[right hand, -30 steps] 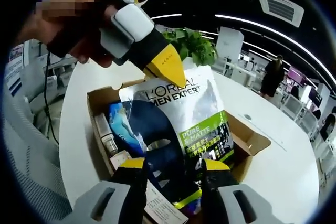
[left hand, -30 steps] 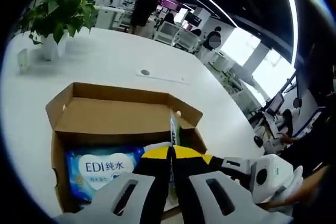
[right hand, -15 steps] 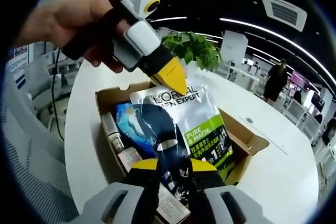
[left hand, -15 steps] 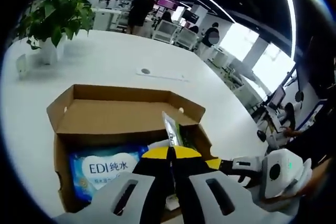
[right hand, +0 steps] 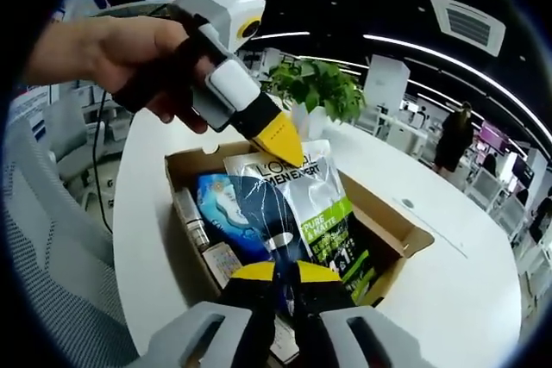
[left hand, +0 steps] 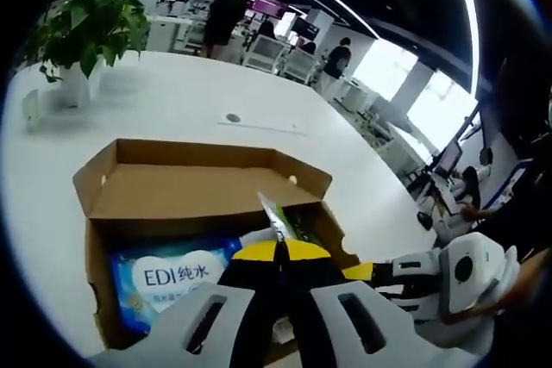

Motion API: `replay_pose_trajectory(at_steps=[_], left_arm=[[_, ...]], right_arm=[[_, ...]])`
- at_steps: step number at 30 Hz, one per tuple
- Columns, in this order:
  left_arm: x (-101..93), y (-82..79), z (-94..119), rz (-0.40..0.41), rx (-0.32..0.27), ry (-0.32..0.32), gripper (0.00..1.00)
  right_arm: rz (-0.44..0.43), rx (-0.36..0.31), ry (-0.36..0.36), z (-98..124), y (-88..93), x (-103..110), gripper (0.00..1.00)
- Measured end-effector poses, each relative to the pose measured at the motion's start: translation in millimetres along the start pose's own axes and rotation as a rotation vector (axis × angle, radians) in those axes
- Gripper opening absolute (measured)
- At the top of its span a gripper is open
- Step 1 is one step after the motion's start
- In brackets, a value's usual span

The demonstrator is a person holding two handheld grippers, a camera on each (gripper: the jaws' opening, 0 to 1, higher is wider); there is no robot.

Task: Operate the shoe box by opening the lid, removing the specified soft item, and placing it in the target area until the item is outside and the box remains undamaged.

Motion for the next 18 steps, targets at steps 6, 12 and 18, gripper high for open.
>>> replay_pose_trajectory(at_steps=[6, 12, 18], left_arm=[[-1.8, -0.8, 5.5, -0.004, -0.028, 0.026, 0.00], [-4.1, -2.9, 11.9, -0.006, -0.044, 0.042, 0.00], [-5.6, -4.4, 16.7, -0.008, -0.059, 0.053, 0.00]], right_arm=[[0.020, -0.014, -0.001, 4.9, -4.0, 0.3, 0.00], [0.021, -0.029, -0.007, 12.8, -9.8, -0.1, 0.00], [0.029, -0.042, -0.005, 20.6, -13.9, -0.3, 0.00]])
Point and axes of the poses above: the point that each gripper's makers call its tool centre point, and the gripper's own axes: z roughly backward along the fingers, x roughly to its left, y roughly out of its underside, the point moved 3 cm from there along z, roughly backward along the fingers, and after that the axes turned 12 degrees about x, right-handed, at the moved point
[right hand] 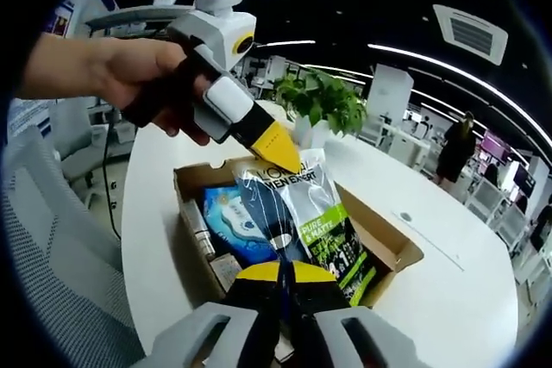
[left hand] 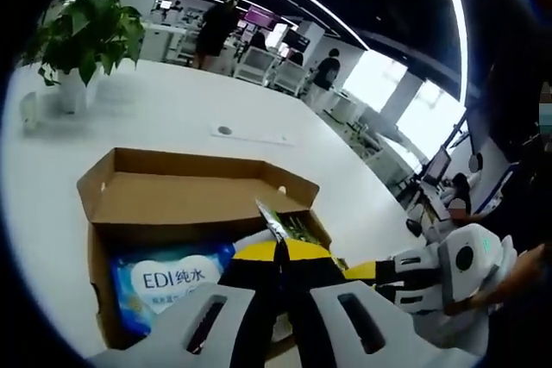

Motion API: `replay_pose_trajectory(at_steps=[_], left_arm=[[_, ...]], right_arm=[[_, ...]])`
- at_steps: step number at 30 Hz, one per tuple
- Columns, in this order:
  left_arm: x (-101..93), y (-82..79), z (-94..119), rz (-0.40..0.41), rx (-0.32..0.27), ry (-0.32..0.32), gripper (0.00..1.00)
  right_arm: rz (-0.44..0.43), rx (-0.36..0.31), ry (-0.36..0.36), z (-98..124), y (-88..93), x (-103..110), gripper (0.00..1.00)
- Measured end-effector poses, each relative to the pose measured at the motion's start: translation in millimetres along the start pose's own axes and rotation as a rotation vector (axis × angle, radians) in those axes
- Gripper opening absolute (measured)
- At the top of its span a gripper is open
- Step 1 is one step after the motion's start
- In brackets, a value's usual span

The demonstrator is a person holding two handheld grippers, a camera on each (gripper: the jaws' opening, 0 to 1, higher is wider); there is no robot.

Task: Operate the shoe box by opening the lid, removing the specified soft item, and placing it in the target area until the item is outside and the box remains undamaged.

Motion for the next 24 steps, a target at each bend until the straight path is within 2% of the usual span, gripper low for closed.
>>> replay_pose_trajectory(at_steps=[14, 24], left_arm=[[-10.4, -9.4, 5.8, -0.013, -0.038, 0.034, 0.00], [-23.3, -14.6, -1.1, -0.028, -0.042, 0.062, 0.00]], right_arm=[[0.040, -0.016, 0.022, 16.5, -9.0, -7.2, 0.00], [0.038, -0.012, 0.040, 27.3, -4.8, -16.0, 0.00]])
Point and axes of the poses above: the point that each gripper's makers call its tool centre point, and the gripper's own axes: z roughly backward along the fingers, x roughly to its left, y roughly out of its underside, the point moved 3 cm from there along z, roughly backward along the fingers, and after that the axes turned 12 degrees about x, right-handed, at the moved point
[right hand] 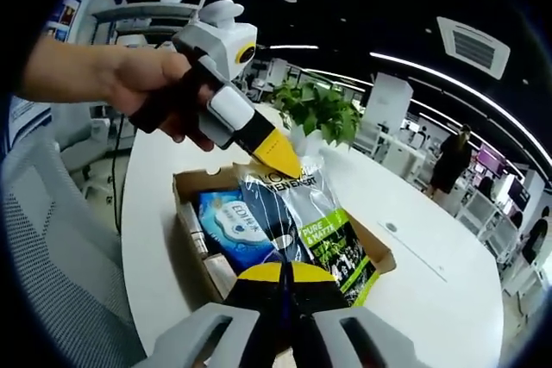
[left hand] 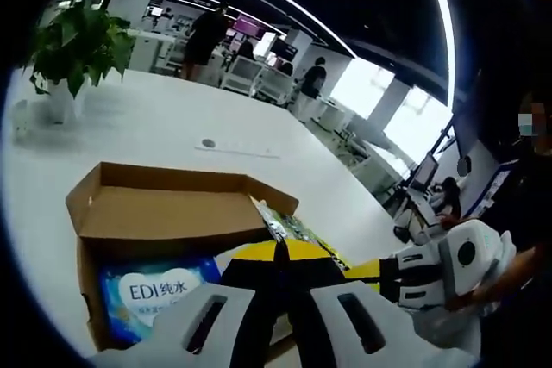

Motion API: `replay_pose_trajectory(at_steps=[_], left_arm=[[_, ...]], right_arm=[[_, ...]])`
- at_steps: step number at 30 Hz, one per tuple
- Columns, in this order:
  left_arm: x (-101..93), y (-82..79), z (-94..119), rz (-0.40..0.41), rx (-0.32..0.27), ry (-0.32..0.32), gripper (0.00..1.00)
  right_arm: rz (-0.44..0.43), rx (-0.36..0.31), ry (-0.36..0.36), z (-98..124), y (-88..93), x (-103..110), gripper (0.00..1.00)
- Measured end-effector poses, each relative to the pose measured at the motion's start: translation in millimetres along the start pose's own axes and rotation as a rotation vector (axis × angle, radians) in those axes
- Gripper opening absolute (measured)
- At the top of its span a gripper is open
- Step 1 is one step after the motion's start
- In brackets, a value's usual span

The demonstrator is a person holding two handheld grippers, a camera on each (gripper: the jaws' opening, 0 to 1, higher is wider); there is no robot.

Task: Operate the shoe box by opening the lid, removing the specified soft item, and placing it in the target area until the item is outside and the box remains undamaged.

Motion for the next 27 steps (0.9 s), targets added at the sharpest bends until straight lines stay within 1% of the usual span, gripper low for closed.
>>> replay_pose_trajectory(at_steps=[10, 27], left_arm=[[-14.2, -2.8, -14.6, -0.025, 0.017, 0.024, 0.00], [-43.4, -2.7, -53.6, -0.087, 0.075, 0.055, 0.00]], right_arm=[[-0.008, 0.013, 0.023, 10.5, 12.9, -11.8, 0.00], [-0.036, 0.057, 0.061, 28.3, 46.3, -32.9, 0.00]])
Point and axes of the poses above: the point that each gripper's makers call its tool centre point, and the gripper's own axes: z roughly backward along the fingers, x roughly to its left, y roughly out of its underside, the point moved 3 cm from there along z, roughly backward along the fingers, and after that the axes turned 12 degrees about x, right-handed, at the moved point
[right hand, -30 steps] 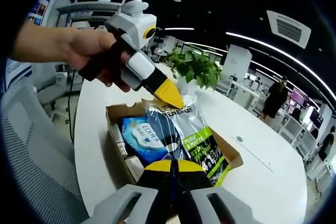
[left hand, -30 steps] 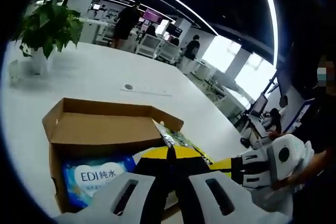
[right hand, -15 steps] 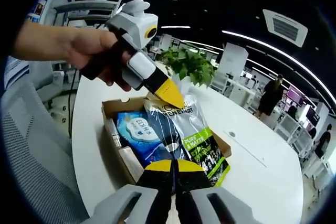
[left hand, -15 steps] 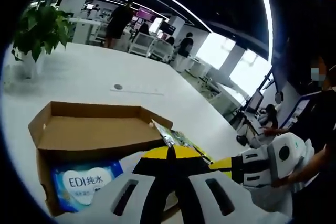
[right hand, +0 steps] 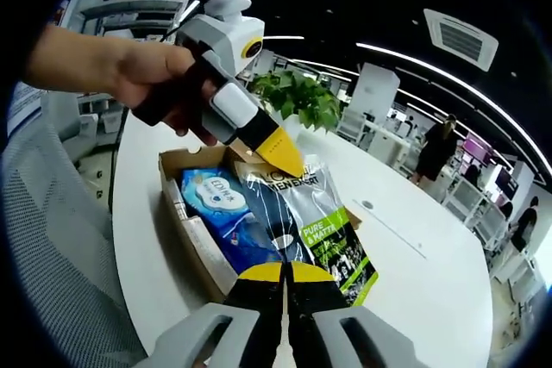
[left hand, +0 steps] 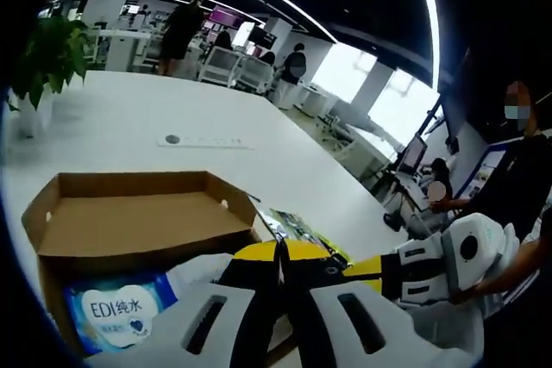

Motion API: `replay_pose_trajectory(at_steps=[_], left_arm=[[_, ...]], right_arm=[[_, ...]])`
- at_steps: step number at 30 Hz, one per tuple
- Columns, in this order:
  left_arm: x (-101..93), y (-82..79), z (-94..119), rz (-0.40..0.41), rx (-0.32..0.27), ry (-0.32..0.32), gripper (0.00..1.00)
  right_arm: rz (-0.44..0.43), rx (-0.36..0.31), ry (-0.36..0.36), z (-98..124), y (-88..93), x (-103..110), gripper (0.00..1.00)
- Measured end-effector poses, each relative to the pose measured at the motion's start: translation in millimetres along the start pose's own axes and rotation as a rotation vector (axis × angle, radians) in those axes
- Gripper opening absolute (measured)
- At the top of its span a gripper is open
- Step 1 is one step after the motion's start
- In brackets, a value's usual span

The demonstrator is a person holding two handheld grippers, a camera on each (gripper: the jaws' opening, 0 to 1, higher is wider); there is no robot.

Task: Operate the shoe box by opening the lid, removing the specified soft item, and placing it in the target area until the item is outside and the box remains undamaged.

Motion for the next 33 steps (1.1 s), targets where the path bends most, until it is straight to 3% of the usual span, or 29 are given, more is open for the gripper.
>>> replay_pose_trajectory(at_steps=[23, 33], left_arm=[[-11.4, 6.2, -57.6, -0.057, 0.088, -0.015, 0.00], [-13.4, 9.8, -77.0, -0.128, 0.149, -0.037, 0.00]], right_arm=[[-0.016, 0.073, 0.033, -1.9, 47.7, -24.4, 0.00], [-0.027, 0.098, 0.038, -7.9, 64.3, -32.1, 0.00]])
Point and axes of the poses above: the point that each gripper's makers call its tool centre point, and the gripper's own axes: z roughly backward along the fingers, x roughly to its left, y roughly out of its underside, the point moved 3 cm from there along z, roughly backward along the fingers, and after that the axes turned 12 degrees about x, right-handed, at the moved point
